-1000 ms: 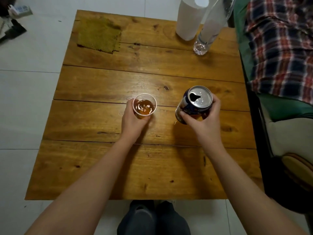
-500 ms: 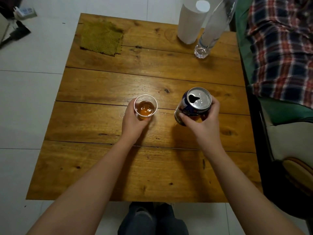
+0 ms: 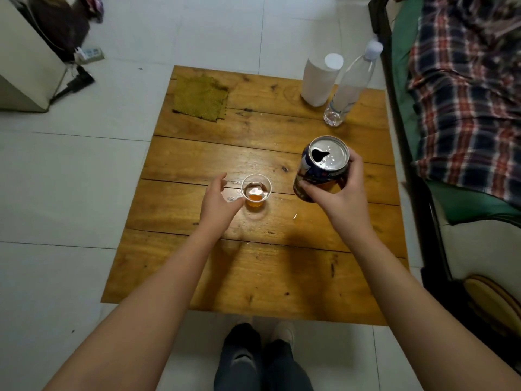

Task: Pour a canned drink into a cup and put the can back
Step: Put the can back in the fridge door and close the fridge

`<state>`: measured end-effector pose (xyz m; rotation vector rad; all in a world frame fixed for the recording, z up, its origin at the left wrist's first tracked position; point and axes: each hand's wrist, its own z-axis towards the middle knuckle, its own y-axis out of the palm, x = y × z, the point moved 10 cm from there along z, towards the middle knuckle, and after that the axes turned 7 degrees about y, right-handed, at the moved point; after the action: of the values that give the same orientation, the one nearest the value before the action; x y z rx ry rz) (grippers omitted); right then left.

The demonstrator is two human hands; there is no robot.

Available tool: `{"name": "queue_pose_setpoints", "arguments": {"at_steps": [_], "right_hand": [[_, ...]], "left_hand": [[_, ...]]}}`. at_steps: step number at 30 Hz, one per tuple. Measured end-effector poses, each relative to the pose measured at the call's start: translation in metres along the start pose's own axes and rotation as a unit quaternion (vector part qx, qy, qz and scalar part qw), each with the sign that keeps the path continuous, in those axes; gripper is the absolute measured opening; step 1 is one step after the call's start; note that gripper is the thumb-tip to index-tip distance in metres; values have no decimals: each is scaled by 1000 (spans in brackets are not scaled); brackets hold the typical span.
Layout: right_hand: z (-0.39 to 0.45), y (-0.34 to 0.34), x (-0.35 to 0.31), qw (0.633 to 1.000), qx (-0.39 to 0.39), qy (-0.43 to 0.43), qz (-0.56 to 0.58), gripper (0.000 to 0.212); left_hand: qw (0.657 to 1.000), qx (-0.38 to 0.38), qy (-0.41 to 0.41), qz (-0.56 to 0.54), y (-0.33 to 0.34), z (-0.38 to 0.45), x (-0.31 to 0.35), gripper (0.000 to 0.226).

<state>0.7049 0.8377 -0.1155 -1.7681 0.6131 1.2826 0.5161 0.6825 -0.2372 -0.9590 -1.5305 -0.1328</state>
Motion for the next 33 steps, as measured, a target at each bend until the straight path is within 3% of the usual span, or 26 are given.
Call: {"name": "queue_pose_setpoints", "arguments": {"at_steps": [8, 12, 18, 26, 33], "right_hand": [[-25, -1, -87, 999, -29, -35, 1, 77], [-40, 6, -119, 998, -48, -49, 2, 80], [-57, 18, -151, 995, -69, -72, 16, 75], [-72, 36, -170, 989, -113, -97, 14, 77], [-97, 64, -188, 965, -225, -133, 12, 81]], "left_hand": [[992, -53, 33, -111, -30, -43, 91, 32], [983, -109, 46, -143, -34, -74, 126, 27], [976, -114, 46, -182, -56, -101, 147, 29], [978, -71, 54, -188, -85, -129, 154, 32], [979, 24, 30, -202, -114, -165, 143, 27]]}}
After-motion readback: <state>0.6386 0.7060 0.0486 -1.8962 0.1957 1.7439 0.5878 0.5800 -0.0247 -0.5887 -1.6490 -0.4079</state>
